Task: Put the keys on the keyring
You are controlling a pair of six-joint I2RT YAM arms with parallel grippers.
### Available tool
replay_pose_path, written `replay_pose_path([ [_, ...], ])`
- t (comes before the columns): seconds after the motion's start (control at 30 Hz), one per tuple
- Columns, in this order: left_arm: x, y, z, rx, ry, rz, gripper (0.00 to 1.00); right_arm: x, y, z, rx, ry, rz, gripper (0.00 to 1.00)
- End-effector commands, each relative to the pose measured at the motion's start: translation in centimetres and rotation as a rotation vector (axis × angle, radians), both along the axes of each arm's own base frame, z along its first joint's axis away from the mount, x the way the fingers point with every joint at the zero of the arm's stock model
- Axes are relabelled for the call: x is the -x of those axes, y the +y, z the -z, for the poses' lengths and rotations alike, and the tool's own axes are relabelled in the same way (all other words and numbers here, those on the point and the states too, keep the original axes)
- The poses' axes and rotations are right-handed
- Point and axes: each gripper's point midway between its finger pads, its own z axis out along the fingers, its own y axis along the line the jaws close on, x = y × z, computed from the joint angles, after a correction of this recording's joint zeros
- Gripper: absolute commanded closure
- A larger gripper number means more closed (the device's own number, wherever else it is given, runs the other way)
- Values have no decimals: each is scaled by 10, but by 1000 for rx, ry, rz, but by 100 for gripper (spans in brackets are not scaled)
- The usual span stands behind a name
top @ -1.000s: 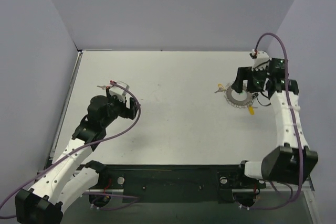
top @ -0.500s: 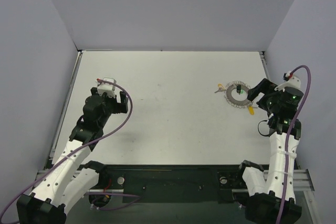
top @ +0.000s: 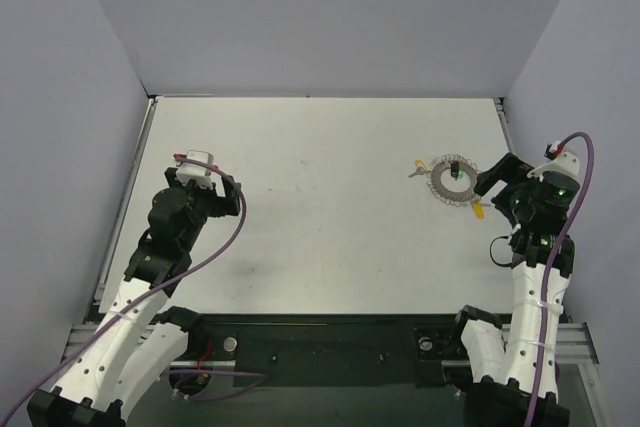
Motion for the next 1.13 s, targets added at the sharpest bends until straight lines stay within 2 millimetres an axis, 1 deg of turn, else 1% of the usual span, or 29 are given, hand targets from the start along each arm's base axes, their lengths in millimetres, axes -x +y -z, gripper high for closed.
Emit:
replay_pose_path([
  [0.0, 5, 0, -18, 34, -61, 9, 7, 3, -8, 2, -7, 17, 52, 14],
  [0.13, 7, 0, -15, 39, -61, 8, 7, -2, -6, 9, -1, 14, 23, 13],
  [0.23, 5, -3, -12, 40, -52, 19, 7, -5, -4, 18, -10, 17, 10, 13],
  [0.33, 5, -5, -9, 39, -41, 27, 7, -6, -4, 18, -10, 6, 9, 13],
  [0.5, 5, -8, -10, 47, -44, 43, 7, -4, -3, 17, 9, -6, -3, 12],
  [0.63, 4, -8, -6, 38, -33, 40, 7, -4, -3, 19, 1, -9, 2, 12],
  [0.77, 4, -10, -5, 40, -26, 54, 7, -3, 0, 17, -15, -15, 1, 12],
  [0.87, 5, -11, -9, 45, -40, 58, 7, -2, 0, 17, -16, -17, 5, 12],
  [1.1, 7, -14, -12, 56, -48, 79, 7, -2, -6, 21, -5, 1, 33, 12],
])
